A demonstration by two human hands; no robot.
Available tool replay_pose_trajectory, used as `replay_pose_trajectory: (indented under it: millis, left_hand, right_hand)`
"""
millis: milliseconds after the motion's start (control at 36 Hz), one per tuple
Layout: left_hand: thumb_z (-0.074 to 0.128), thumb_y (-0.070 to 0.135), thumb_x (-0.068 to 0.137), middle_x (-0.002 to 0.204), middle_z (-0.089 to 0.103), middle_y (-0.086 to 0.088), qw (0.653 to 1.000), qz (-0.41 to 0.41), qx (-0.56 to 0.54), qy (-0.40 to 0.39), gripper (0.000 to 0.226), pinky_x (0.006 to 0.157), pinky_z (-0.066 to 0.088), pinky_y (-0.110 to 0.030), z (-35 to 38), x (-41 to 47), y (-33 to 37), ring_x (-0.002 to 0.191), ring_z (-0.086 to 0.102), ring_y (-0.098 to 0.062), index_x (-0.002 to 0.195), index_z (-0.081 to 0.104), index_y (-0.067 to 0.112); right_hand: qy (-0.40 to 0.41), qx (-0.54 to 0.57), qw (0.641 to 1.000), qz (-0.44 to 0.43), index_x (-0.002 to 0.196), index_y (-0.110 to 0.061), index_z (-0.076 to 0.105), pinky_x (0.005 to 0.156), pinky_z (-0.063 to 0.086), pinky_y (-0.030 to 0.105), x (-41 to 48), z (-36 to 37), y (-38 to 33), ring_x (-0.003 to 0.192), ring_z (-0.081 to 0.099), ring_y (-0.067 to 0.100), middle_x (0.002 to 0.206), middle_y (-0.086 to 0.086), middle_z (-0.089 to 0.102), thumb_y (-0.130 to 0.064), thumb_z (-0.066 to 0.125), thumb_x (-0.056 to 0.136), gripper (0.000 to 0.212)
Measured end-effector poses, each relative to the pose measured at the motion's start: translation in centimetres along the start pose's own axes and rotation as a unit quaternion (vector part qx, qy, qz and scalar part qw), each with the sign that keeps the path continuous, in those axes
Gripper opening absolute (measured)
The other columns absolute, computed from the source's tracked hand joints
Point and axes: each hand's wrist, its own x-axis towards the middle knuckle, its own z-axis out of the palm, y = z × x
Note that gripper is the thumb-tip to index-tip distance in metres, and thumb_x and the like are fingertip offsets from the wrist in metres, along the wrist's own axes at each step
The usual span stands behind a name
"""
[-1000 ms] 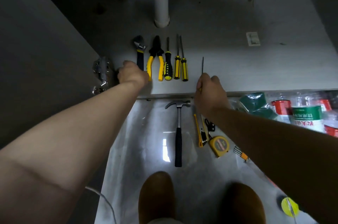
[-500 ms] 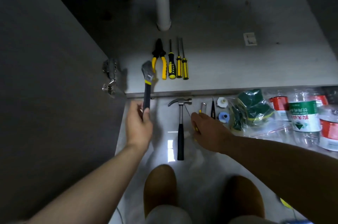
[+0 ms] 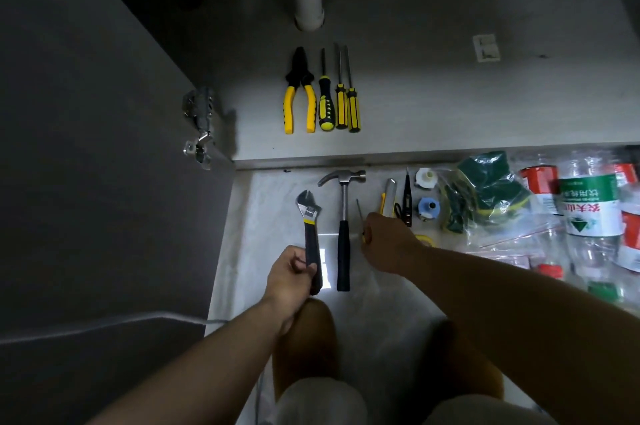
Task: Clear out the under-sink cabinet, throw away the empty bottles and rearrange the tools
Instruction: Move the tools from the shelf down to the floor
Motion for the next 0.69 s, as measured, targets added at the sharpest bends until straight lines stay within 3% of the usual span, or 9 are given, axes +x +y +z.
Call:
replay_pose_trajectory:
  millis: [111, 250, 333, 417, 472, 583, 639, 694]
  left_hand:
    - [0.058, -0.004, 0.097, 0.079, 0.056, -0.012, 1.000, -0.027, -0.004, -0.012, 0.006, 0.060, 0.052, -0.030, 0.5, 0.8, 0.5, 0.067, 0.056, -0.023, 0.100, 0.062, -0.001]
    - [0.062, -0.002, 0.096, 0.079, 0.067, -0.014, 0.999, -0.040, 0.017, -0.015, 0.009, 0.071, 0.056, -0.036, 0.8, 1.8, 1.1, 0.068, 0.062, -0.027, 0.098, 0.068, 0.005]
    - [0.064, 0.007, 0.092, 0.083, 0.072, 0.002, 0.988, -0.030, 0.150, -0.012, 0.015, 0.074, 0.053, -0.024, 0.5, 2.5, 1.7, 0.083, 0.068, -0.020, 0.093, 0.069, 0.021]
    - [0.063, 0.015, 0.088, 0.100, 0.070, 0.005, 0.975, -0.010, 0.220, 0.013, 0.015, 0.082, 0.046, -0.022, 0.0, 2.9, 3.4, 0.098, 0.065, -0.018, 0.100, 0.065, 0.025]
    - [0.057, 0.018, 0.092, 0.102, 0.070, 0.003, 0.971, 0.040, 0.226, 0.073, 0.010, 0.080, 0.045, -0.024, 0.0, 2.8, 5.5, 0.097, 0.065, -0.019, 0.097, 0.064, 0.024]
    - [0.046, 0.020, 0.100, 0.093, 0.063, 0.001, 0.942, 0.237, 0.151, 0.182, 0.011, 0.061, 0.040, -0.025, 0.4, 2.1, 11.4, 0.082, 0.059, -0.016, 0.093, 0.054, 0.022]
    - [0.052, 0.016, 0.095, 0.099, 0.058, -0.001, 0.928, 0.295, 0.110, 0.197, 0.006, 0.064, 0.047, -0.028, 0.3, 2.3, 14.1, 0.082, 0.055, -0.014, 0.100, 0.051, 0.019]
    - [0.060, 0.014, 0.092, 0.109, 0.052, -0.004, 0.914, 0.322, 0.111, 0.221, 0.021, 0.074, 0.053, -0.034, 0.0, 3.0, 16.4, 0.091, 0.055, -0.018, 0.110, 0.050, 0.016]
  right_hand:
    - [0.009, -0.015, 1.000, 0.012, 0.118, -0.003, 0.056, 0.087, 0.050, 0.033, 0.1, 0.7, -0.2, 0.112, 0.061, 0.035, 0.123, 0.018, 0.060, -0.010, 0.054, 0.095, 0.024]
    - [0.008, 0.017, 1.000, 0.021, 0.113, -0.003, 0.057, 0.082, 0.053, 0.035, 0.2, 0.1, 0.0, 0.104, 0.064, 0.033, 0.115, 0.018, 0.065, -0.007, 0.057, 0.089, 0.025]
    - [0.023, 0.005, 1.000, -0.013, 0.106, -0.008, 0.058, 0.073, 0.054, 0.034, 0.0, -0.9, 0.2, 0.094, 0.065, 0.029, 0.105, 0.013, 0.066, -0.013, 0.052, 0.092, 0.016]
    - [0.042, -0.053, 0.992, -0.104, 0.092, -0.017, 0.053, 0.062, 0.046, 0.030, -0.1, -2.4, 0.1, 0.079, 0.063, 0.024, 0.091, 0.007, 0.065, -0.022, 0.045, 0.096, 0.011]
    - [0.071, -0.072, 0.983, -0.152, 0.085, -0.022, 0.051, 0.062, 0.049, 0.032, -0.4, -3.8, -0.1, 0.074, 0.062, 0.022, 0.084, 0.003, 0.063, -0.023, 0.044, 0.097, 0.014]
    - [0.199, -0.020, 0.958, -0.208, 0.087, -0.021, 0.049, 0.062, 0.050, 0.036, -0.5, -6.7, -1.2, 0.070, 0.055, 0.018, 0.080, 0.000, 0.054, -0.023, 0.041, 0.100, 0.015]
    - [0.256, -0.009, 0.943, -0.210, 0.096, -0.019, 0.049, 0.063, 0.053, 0.035, -0.1, -8.1, -1.9, 0.071, 0.053, 0.015, 0.088, 0.000, 0.052, -0.024, 0.042, 0.102, 0.010]
    - [0.282, 0.005, 0.940, -0.192, 0.110, -0.018, 0.047, 0.072, 0.056, 0.037, 0.7, -9.5, -2.6, 0.082, 0.055, 0.017, 0.105, 0.003, 0.051, -0.025, 0.048, 0.099, 0.012]
